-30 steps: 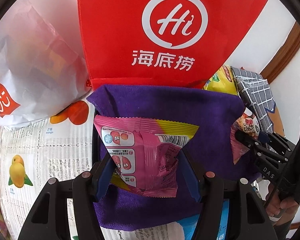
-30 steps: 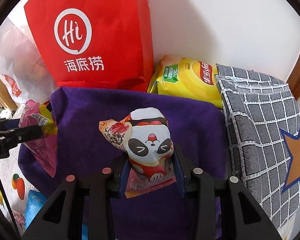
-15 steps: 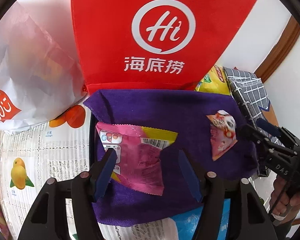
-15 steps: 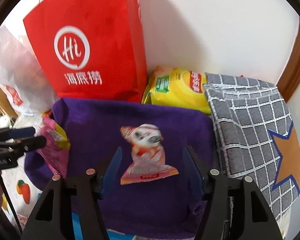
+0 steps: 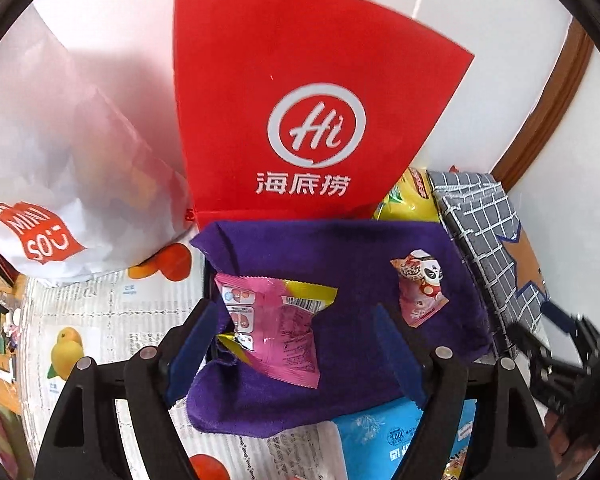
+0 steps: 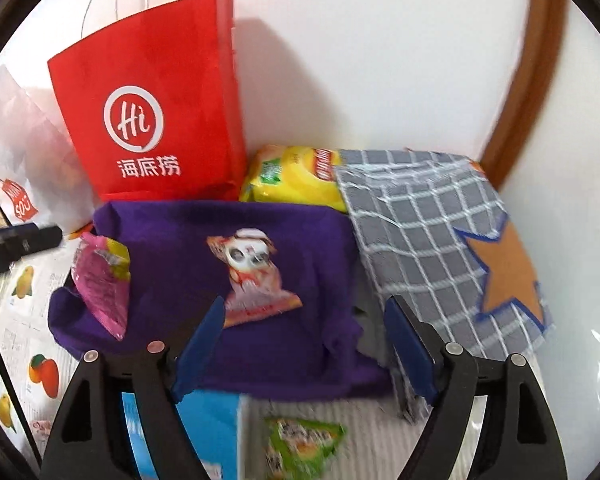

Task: Organize snacks
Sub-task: 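Move both tools back toward the remaining snacks, then grasp the white-pink candy bar with the left tool while the right tool grasps the green snack bag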

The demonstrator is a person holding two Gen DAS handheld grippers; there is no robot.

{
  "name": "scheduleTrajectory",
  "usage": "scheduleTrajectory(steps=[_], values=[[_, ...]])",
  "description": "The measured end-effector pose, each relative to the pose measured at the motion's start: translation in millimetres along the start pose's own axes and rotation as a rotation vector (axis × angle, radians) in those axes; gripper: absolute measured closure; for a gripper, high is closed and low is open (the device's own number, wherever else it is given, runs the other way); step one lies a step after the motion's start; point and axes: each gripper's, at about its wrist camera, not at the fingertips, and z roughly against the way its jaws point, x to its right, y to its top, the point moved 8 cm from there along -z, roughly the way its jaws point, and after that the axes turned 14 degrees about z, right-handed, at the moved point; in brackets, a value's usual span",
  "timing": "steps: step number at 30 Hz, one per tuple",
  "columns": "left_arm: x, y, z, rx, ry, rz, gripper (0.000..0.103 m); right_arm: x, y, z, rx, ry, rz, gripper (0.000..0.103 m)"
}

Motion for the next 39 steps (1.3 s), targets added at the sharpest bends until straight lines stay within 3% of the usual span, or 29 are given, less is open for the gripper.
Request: scheduleTrajectory(steps=[12,17,22,30,39], values=[[-29.9,-0.3,62.4,0.097,0.024,0.094,0.024,-8.3,-43.0,58.5,0.083,0.002,0.021,0.022],[-36.9,-20.8,82.9,0.107,0.035,0.106,0.024,-9.8,-63.1,65.9,0.085,0.080,-0.006,0.022],[-35.4,-49.1,93.7,0.102,0.060,0.055,0.024,-6.8,-86.2,58.9,0.051,0.127,-0.058,0.022],[-59.3,-101.1,90.1,0.052,0.083,0.106,0.025,-7.5,-101.1,35.1,0.031,0.143,-0.057,0.045],[-85.6,-142.1,91.2,0.040,0.122,0.151,0.024,-20.9,-99.4,-5.5,0.003,0.192,-0.013,0.047]])
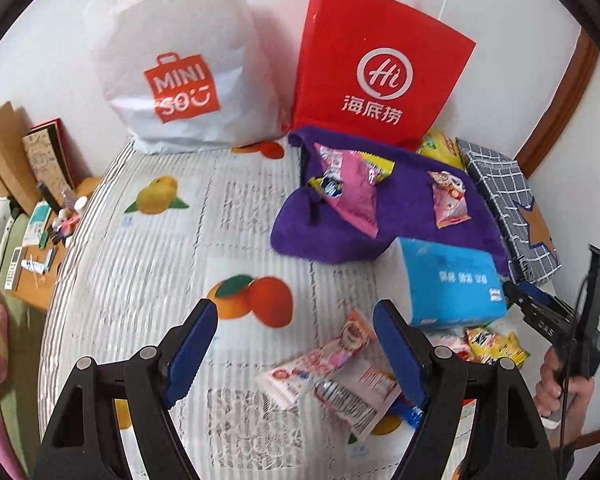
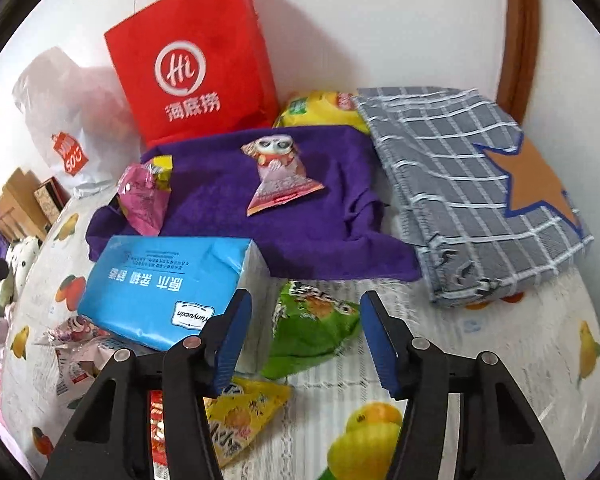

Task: Organize snacks
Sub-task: 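Grasp the white-pink candy bar with the left tool while the right tool grasps the green snack bag, then lift the candy bar with the left tool while the right tool lifts the green bag toward the towel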

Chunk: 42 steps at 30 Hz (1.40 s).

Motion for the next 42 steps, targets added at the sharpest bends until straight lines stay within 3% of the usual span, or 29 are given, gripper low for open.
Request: scheduleTrajectory(steps=[7,10,16,19,20,22,24,25,27,32,35,38,42], values=[[-4.4,-20.3,-18.2,-0.031,0.043,-0.035,0.024,11.6,-14.6,-6.1,-0.018,0.039,-0.027,0.073],[4.9,-26.0,-30.4,-0.039,0.036,-0.079,0.024,12.6,-20.1,8.3,-0.008,0.022,0.008,0.074],[33.0,-46.6,-69.2,-0.113,0.034,-0.226,0.024,-6.2,-41.7,25.9,-0.023,0.102,0.124,0.074],[39.9,-61.5,-82.1,-0.150,0.021,-0.247,0.024,-18.7,-52.9,27.8,-0.037,0.142,0.191,0.074],[39.9,-64.7,-85.2,-0.158,0.022,-0.245,0.026,-20.1,-55.5,29.5,-0.034,0.153,0.196,0.073],[38.5,-68.6,-87.9,-0.160,0.010,-0.227,0.048,-20.1,-58.9,33.2,-0.023,0.146,0.203,0.070],[36.0,-70.8,-86.8,-0.163,-0.012,-0.205,0.066,-17.4,-62.1,38.7,-0.013,0.118,0.196,0.052],[34.7,-70.8,-84.6,-0.154,-0.017,-0.199,0.075,-14.5,-63.1,43.3,0.005,0.098,0.180,0.047],[32.5,-72.6,-79.4,-0.143,-0.047,-0.182,0.077,-12.0,-64.7,48.9,0.028,0.086,0.157,0.039],[21.1,-70.4,-81.9,-0.087,-0.034,-0.148,0.078,-9.4,-67.2,50.5,0.058,0.062,0.074,0.031],[18.4,-68.7,-81.4,-0.042,-0.012,-0.148,0.078,-13.8,-68.5,35.2,0.041,0.064,0.027,0.031],[18.6,-67.8,-83.6,0.004,0.008,-0.157,0.078,-12.3,-71.0,17.1,0.026,0.005,-0.020,0.032],[17.4,-66.6,-82.1,0.043,0.000,-0.126,0.078,-9.7,-74.9,6.4,0.027,-0.039,-0.027,0.042]])
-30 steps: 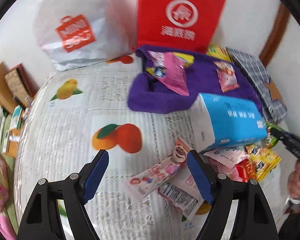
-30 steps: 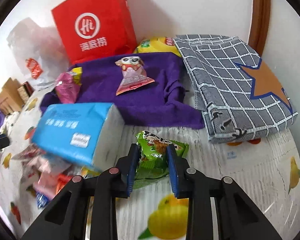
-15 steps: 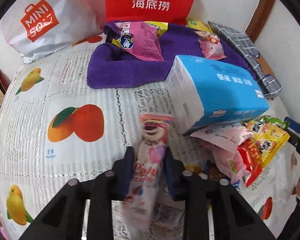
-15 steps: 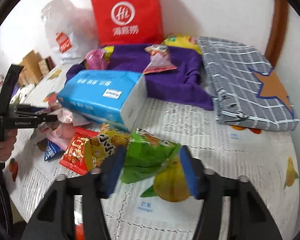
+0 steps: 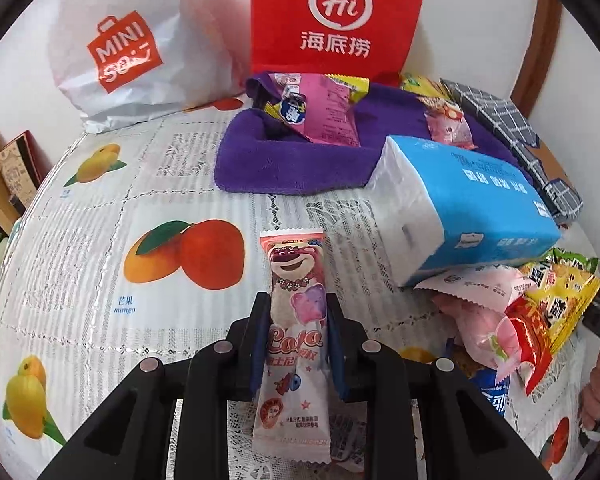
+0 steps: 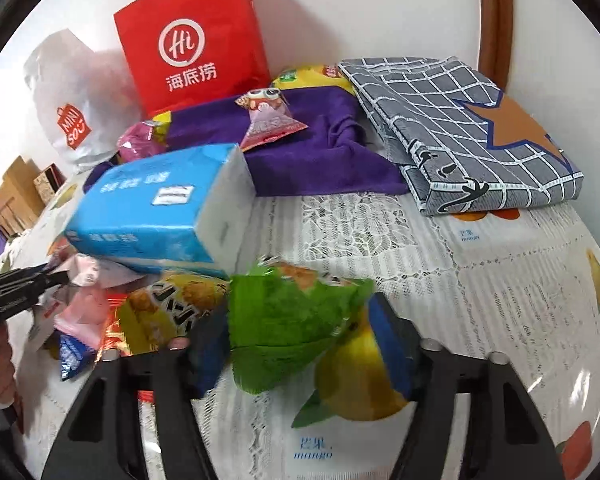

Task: Organize snacks
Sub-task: 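Lift the candy bar with the left tool while the right tool lifts the green bag toward the towel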

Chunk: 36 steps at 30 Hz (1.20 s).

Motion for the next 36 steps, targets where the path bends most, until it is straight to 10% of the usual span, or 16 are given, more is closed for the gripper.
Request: scheduleTrajectory(steps=[36], values=[[3.0,-3.0,-1.3,0.023,0.029,-0.009,0.077,5.3,-0.2,-7.8,-0.024,0.025,-0.025,0.044]])
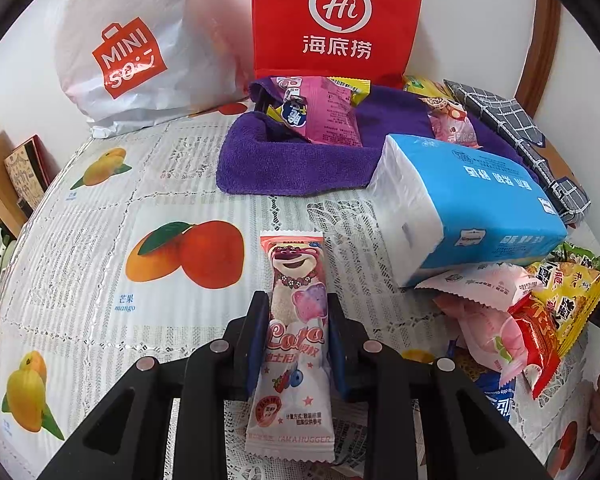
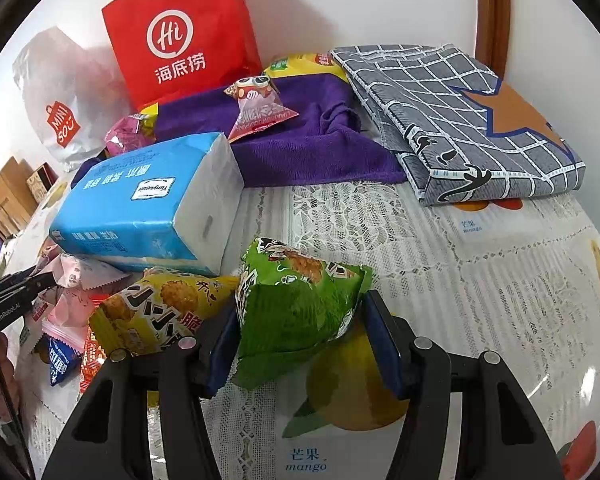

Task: Organize snacks
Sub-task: 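Lift the candy bar with the left tool while the right tool lifts the green bag toward the towel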

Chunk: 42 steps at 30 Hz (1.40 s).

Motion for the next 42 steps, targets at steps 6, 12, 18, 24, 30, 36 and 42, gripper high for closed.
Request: scheduleTrajectory(steps=[6,12,18,24,30,36,42], values=[[0.1,-0.1,0.0,0.000,0.000,0.001,0.077,-0.6,-0.2,1.1,0.003,0.004,-0.008,0.044],[0.2,-0.1,0.0,0.000,0.001,0.000,0.077,-1.0,0.1,1.3,0.004,0.005,-0.011,0.044],[0.6,-0.4,0.0,0.000,0.002,-0.001,0.077,0.2,0.0,2.4,0.008,0.009,-0.024,0.045],[0.9,-0.4,-0.1,0.000,0.003,-0.001,0.077,1.9,-0.1,3.2,0.010,0.008,-0.036,0.045],[1.1,-0.4,-0.3,0.000,0.003,-0.001,0.077,1.8,-0.1,3.7,0.010,0.003,-0.036,0.045],[1.9,-0.6,-0.5,0.003,0.005,0.005,0.077,2.5,0.8,5.7,0.028,0.041,-0.053,0.049],[-5.5,2.4,1.0,-0.001,-0.024,0.044,0.080,4.9,2.7,9.4,0.051,0.058,-0.072,0.054]])
